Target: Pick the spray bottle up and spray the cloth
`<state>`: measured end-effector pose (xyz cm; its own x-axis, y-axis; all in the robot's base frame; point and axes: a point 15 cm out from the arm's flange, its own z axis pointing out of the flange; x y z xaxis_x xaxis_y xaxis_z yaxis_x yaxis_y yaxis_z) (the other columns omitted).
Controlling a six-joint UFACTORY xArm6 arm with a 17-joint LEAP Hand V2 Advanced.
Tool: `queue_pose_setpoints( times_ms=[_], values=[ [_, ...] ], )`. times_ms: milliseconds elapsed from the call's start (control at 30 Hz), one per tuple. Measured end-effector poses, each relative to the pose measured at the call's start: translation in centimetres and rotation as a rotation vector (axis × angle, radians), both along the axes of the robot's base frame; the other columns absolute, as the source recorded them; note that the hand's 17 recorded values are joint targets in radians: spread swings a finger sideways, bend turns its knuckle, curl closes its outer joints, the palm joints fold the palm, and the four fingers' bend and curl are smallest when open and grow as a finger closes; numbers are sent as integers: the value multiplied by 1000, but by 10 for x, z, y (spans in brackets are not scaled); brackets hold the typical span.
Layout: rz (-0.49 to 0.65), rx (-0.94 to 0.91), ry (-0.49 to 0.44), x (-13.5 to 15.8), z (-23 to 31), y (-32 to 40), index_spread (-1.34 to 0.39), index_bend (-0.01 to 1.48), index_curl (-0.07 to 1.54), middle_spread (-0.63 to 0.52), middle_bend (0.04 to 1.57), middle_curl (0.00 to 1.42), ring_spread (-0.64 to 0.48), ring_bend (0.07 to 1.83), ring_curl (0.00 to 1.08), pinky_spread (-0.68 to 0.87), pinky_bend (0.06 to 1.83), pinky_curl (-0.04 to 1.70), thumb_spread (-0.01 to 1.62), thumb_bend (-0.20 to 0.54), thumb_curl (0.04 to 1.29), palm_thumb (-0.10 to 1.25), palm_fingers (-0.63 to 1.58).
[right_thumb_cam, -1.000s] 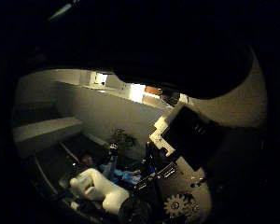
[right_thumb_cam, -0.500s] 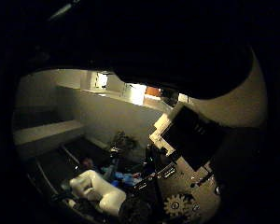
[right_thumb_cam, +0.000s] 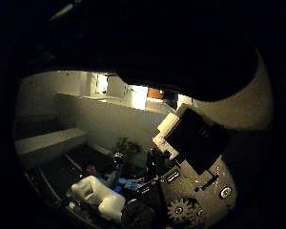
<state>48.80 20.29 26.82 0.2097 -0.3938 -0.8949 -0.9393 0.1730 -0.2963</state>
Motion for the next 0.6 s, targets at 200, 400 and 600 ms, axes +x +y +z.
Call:
queue_pose_setpoints(
  times_ms=[200, 400, 600],
  values=[
    [6, 0, 0, 7, -8, -1, -259, 1067, 986, -166, 1303, 960, -261, 1318, 925, -186, 1400, 877, 811, -18, 838, 1041, 1097],
    [8, -2, 9, 12, -15, -2, -260, 1065, 988, -166, 1303, 960, -261, 1317, 925, -186, 1394, 878, 812, -17, 839, 1040, 1097],
    [1, -4, 13, 19, -22, -6, -260, 1061, 988, -166, 1303, 960, -261, 1318, 925, -186, 1393, 880, 817, -17, 834, 1030, 1097]
  ],
)
